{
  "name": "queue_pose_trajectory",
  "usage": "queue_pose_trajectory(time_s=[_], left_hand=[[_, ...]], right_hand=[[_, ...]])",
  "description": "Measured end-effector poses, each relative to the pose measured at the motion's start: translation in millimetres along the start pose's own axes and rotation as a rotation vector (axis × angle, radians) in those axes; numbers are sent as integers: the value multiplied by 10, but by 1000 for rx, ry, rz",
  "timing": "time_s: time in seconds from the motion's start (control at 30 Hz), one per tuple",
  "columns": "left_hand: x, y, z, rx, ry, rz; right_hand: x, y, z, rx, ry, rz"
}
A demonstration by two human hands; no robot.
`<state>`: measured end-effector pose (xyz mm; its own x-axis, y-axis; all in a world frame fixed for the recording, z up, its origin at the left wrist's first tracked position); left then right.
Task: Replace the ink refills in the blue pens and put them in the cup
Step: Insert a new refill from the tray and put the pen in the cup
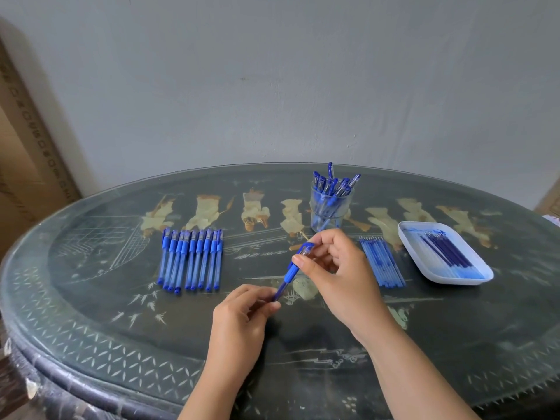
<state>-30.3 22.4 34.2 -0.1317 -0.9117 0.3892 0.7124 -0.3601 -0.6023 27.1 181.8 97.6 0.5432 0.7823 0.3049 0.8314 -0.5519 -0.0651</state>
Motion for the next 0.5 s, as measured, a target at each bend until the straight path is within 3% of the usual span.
queue_pose_trajectory(time_s=[0.5], left_hand=[[19, -5, -5, 38, 46, 50]], right_hand=[[-43, 70, -42, 20, -118, 14]])
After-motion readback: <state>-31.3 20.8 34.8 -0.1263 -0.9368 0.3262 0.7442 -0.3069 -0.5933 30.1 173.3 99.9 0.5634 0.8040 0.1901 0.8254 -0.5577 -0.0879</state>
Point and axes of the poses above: each hand's wrist, its own y-axis away from the middle knuckle, its own x-axis out of the back of the hand, z = x × y, the point moved 7 cm from there along -y, towards the middle knuckle, and after that the axes turned 12 degrees about -x, right-handed, at the moved point
